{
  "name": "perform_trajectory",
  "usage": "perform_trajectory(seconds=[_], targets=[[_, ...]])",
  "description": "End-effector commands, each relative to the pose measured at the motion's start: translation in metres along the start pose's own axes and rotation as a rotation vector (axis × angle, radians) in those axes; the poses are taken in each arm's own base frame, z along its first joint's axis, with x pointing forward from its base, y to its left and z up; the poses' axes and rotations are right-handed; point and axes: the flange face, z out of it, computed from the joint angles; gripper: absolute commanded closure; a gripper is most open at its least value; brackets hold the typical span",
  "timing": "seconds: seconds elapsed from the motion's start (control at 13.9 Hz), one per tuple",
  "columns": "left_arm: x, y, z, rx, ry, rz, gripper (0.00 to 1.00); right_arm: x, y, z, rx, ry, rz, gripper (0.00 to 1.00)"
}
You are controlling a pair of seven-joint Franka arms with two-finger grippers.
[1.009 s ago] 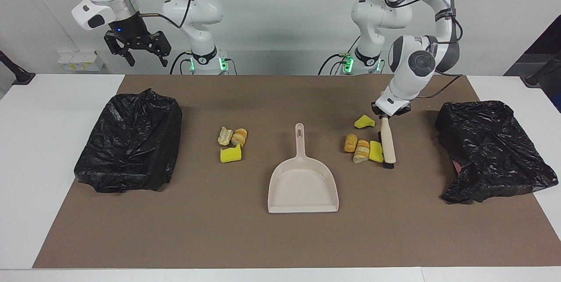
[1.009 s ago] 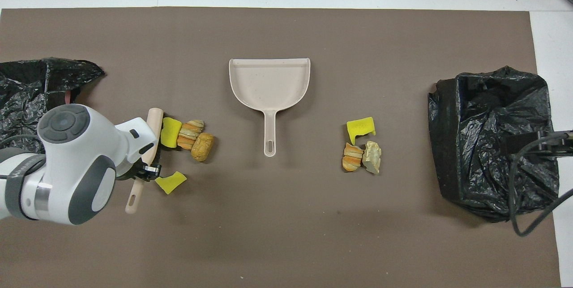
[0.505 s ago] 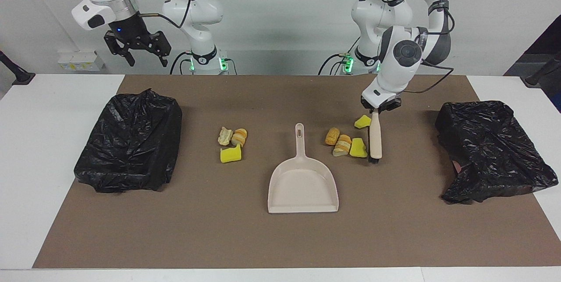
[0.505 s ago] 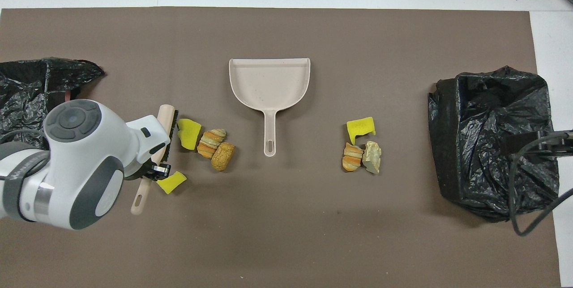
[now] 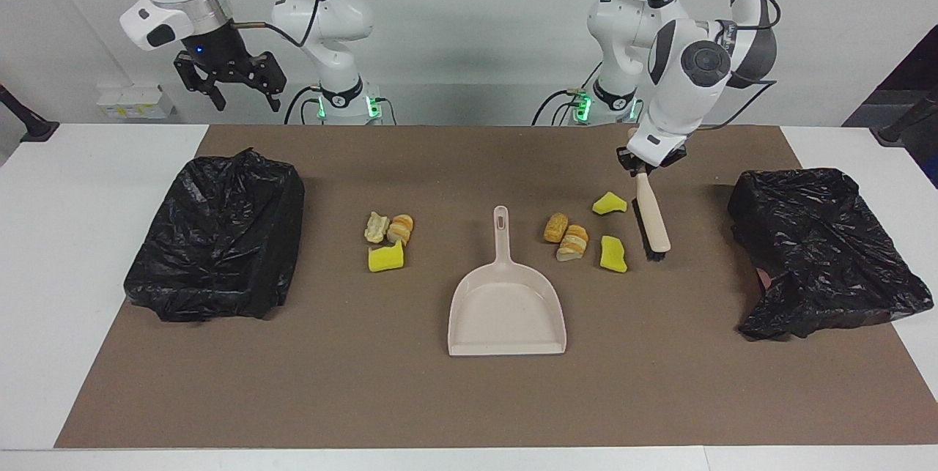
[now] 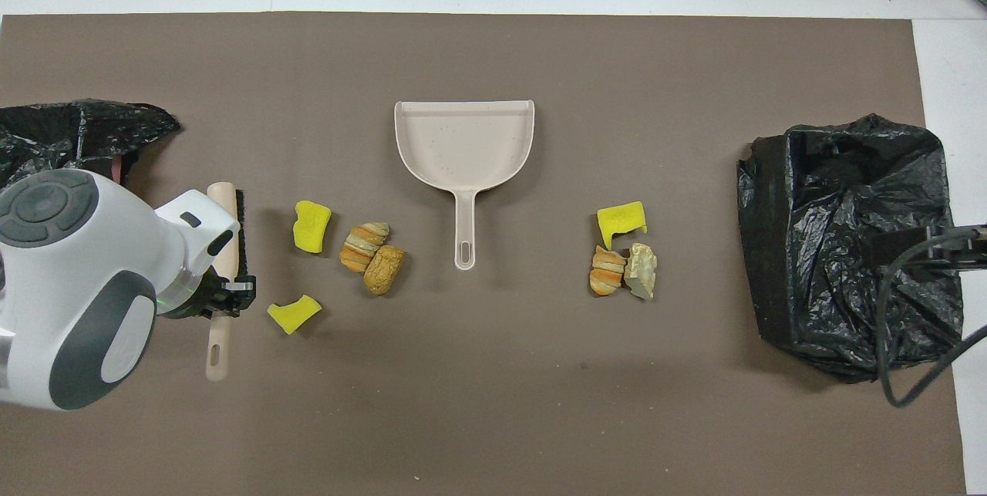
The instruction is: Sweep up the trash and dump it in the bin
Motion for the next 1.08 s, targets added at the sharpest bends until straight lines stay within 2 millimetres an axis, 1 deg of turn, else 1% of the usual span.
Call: perform_trajectory(seconds=[0.0,0.14,0.22,0.29,0.36,0.5,0.58,0.72,0.79,0.94,1.01], targets=[[-0.003,-0.016,0.000,-0.019,-0.002,-0.055,1.00,-0.007,0.007,-0.005,0.002,-0.004,-0.035,0.00],[-0.003,-0.016,0.000,-0.021,0.000,-0.057,1.00,-0.007,0.008,-0.004,0.001,0.002,-0.030,0.00],[-0.002,-0.015,0.000,-0.022,0.005,-0.057,1.00,-0.004,0.002,0.003,0.003,-0.006,-0.027,0.00],[-0.002,-0.014,0.000,-0.022,0.008,-0.056,1.00,0.003,-0.010,0.011,0.000,0.006,-0.037,0.00],[-0.003,-0.011,-0.001,-0.021,0.008,-0.050,1.00,0.011,-0.028,0.021,0.002,0.020,-0.050,0.00],[-0.003,-0.009,0.000,-0.022,0.013,-0.046,1.00,0.028,-0.079,0.041,0.006,0.042,-0.045,0.00],[-0.002,-0.008,-0.002,-0.026,0.023,-0.046,1.00,0.033,-0.110,0.051,0.015,0.055,-0.029,0.00],[-0.001,-0.010,-0.001,-0.029,0.027,-0.046,1.00,0.047,-0.171,0.085,0.033,0.055,0.045,0.00],[-0.001,-0.008,-0.001,-0.028,0.027,-0.045,1.00,0.051,-0.204,0.101,0.060,0.047,0.083,0.00],[-0.001,-0.007,-0.002,-0.030,0.028,-0.043,1.00,0.053,-0.270,0.142,0.061,0.020,0.111,0.00],[-0.001,-0.007,-0.002,-0.030,0.028,-0.044,1.00,0.057,-0.296,0.151,0.088,0.032,0.139,0.00]])
